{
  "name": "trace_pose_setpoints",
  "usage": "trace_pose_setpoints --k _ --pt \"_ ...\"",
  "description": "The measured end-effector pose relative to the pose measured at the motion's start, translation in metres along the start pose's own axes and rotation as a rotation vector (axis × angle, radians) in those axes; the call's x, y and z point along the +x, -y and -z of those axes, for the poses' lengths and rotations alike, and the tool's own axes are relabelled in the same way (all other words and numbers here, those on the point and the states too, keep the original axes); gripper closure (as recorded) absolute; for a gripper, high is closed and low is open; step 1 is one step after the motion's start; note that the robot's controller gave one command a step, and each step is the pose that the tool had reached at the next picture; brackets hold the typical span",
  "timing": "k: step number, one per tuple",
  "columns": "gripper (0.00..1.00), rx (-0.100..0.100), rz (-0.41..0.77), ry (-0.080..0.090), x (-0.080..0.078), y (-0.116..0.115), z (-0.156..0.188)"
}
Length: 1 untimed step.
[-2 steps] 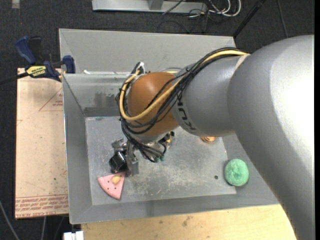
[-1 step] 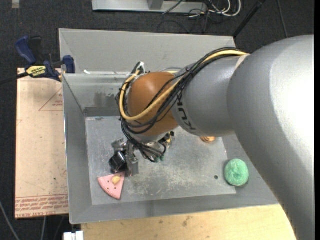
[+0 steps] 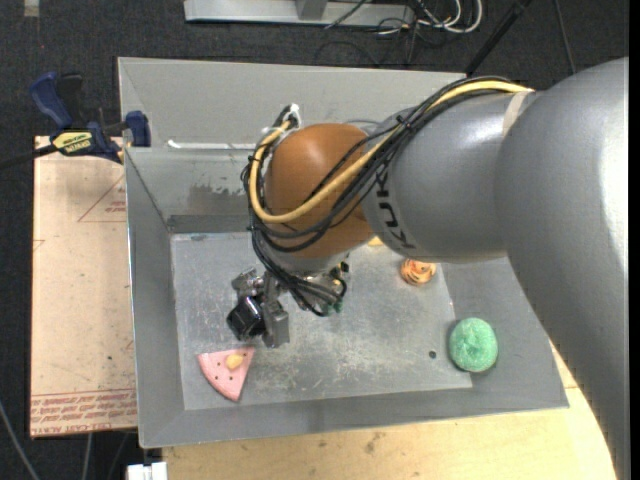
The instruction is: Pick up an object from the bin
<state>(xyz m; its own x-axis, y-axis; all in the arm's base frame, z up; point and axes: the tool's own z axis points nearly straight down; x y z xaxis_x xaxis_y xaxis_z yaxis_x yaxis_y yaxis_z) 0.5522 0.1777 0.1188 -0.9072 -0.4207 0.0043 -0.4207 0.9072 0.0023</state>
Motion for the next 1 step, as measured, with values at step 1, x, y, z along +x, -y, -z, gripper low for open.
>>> trace_pose_setpoints --k 1 --pt "1.00 0.004 0.024 0.019 -0.0076 0.0241 0.0132"
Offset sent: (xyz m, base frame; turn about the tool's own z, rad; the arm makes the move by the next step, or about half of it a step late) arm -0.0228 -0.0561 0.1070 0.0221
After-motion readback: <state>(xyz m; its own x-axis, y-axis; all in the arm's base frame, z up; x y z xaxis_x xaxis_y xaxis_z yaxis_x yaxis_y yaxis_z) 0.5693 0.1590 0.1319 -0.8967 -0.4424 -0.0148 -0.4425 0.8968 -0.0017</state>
